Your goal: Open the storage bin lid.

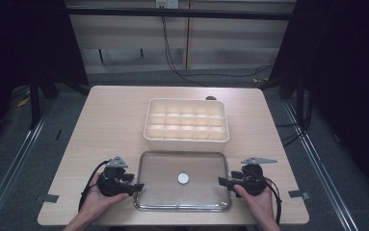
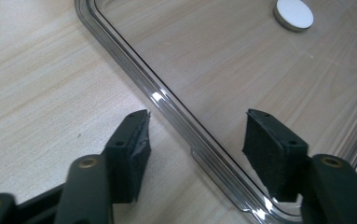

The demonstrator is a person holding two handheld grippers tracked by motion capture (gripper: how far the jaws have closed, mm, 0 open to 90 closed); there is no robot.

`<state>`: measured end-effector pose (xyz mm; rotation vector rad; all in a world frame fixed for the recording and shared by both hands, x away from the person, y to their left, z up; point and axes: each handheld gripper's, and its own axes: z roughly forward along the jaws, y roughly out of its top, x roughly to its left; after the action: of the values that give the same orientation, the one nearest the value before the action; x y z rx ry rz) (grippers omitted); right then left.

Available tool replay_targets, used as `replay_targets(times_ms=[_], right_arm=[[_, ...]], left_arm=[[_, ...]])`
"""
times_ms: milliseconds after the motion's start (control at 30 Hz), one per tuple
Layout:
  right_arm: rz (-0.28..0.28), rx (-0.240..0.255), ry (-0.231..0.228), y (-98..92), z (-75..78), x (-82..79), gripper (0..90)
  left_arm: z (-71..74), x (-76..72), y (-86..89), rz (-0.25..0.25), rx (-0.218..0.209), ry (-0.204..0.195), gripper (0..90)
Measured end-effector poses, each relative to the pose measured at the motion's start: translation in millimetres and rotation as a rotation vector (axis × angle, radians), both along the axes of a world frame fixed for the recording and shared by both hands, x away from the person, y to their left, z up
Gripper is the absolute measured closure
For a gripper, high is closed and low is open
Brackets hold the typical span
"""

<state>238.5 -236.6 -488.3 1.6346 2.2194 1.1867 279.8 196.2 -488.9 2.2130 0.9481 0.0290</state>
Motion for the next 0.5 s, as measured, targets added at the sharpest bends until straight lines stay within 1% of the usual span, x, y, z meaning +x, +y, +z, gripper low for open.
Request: replay_targets(times_ms=[100, 133, 167, 233, 267, 300, 433, 467, 500], right_arm=[[0.015, 0.023, -0.038, -1.8, 3.7, -2.8, 30.9], [0.016, 0.028, -0.046, -2.2, 5.2, -4.0, 30.6], [0.024, 0.034, -0.068, -3.2, 7.3, -6.2, 30.3], [0.028, 0.044, -0.084, -4.7, 10.0, -8.9, 29.3], [0.034, 0.057, -0.102, -6.8, 13.4, -12.3, 28.8], [0.034, 0.057, -0.102, -6.8, 13.4, -12.3, 28.8], [0.026, 0.058, -0.157, -13.1, 20.7, -20.6, 27.9], [0.020, 0.063, -0.161, -14.8, 22.4, -22.8, 26.5], [0.017, 0.068, -0.158, -16.5, 23.6, -24.1, 24.5]], left_arm=[[3.2, 0.0, 3.7, 0.004, -0.013, -0.009, 34.0], [4.5, -0.3, 6.1, 0.012, -0.022, -0.016, 33.1], [5.2, -0.5, 7.1, 0.023, -0.033, -0.015, 32.4], [7.5, -1.2, 11.0, 0.040, -0.045, -0.020, 31.1], [8.7, -1.7, 13.1, 0.047, -0.041, -0.031, 31.2], [9.9, -2.4, 15.0, 0.045, -0.033, -0.038, 31.2], [15.5, -7.1, 24.6, 0.078, -0.042, -0.081, 29.7], [17.3, -8.7, 26.8, 0.085, -0.052, -0.085, 29.6], [19.4, -9.9, 30.1, 0.090, -0.058, -0.099, 30.1]])
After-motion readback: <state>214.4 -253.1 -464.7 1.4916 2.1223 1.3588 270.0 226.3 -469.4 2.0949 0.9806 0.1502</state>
